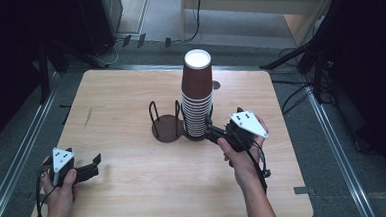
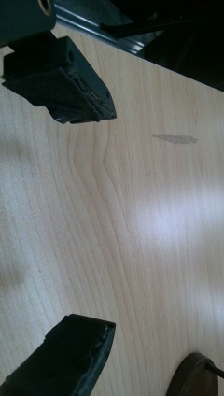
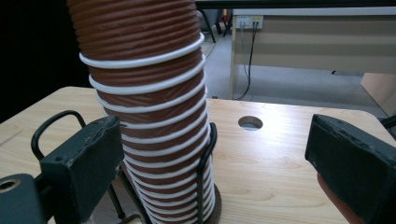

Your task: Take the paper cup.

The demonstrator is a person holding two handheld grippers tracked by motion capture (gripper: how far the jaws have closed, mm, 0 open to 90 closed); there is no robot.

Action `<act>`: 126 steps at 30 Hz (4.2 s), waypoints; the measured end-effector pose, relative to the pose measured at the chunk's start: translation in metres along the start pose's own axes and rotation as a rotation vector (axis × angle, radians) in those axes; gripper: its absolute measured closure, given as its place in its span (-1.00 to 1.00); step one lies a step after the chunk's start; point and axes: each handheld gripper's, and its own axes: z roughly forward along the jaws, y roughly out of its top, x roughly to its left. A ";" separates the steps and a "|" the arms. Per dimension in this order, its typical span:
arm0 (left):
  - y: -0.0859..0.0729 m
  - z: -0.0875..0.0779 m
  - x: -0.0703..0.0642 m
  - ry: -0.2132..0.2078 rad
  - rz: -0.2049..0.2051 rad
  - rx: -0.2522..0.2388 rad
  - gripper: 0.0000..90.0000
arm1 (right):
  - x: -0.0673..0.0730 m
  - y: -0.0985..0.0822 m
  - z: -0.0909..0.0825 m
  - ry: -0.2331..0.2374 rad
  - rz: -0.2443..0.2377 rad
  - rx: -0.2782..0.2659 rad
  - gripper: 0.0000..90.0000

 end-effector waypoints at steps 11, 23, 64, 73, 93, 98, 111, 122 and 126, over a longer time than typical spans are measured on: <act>0.000 0.000 0.000 0.006 -0.006 -0.003 -0.95 | 0.009 0.016 0.009 0.034 0.031 -0.008 -0.90; 0.000 0.001 0.000 0.005 -0.005 0.000 -0.95 | 0.025 0.035 0.020 0.062 0.029 -0.015 -0.89; 0.001 0.002 0.001 0.000 -0.016 0.014 -0.95 | 0.052 0.058 0.065 -0.002 0.044 -0.085 -0.85; 0.001 0.002 0.001 0.000 -0.015 0.019 -0.95 | 0.052 0.057 0.074 -0.007 0.034 -0.092 -0.83; 0.001 0.002 0.001 0.006 -0.009 0.022 -0.95 | 0.054 0.058 0.073 -0.006 0.006 -0.091 -0.79; 0.001 0.002 0.000 0.013 -0.010 0.021 -0.95 | 0.055 0.061 0.072 -0.009 0.006 -0.095 -0.77; 0.001 0.002 0.003 0.014 -0.038 0.007 -0.95 | 0.057 0.082 0.066 -0.004 0.022 -0.169 -0.73; 0.001 0.003 0.005 -0.022 -0.059 0.007 -0.95 | 0.056 0.102 0.057 0.020 0.038 -0.241 -0.73; 0.001 0.003 0.005 -0.020 -0.061 0.006 -0.95 | 0.055 0.110 0.052 0.023 0.033 -0.261 -0.73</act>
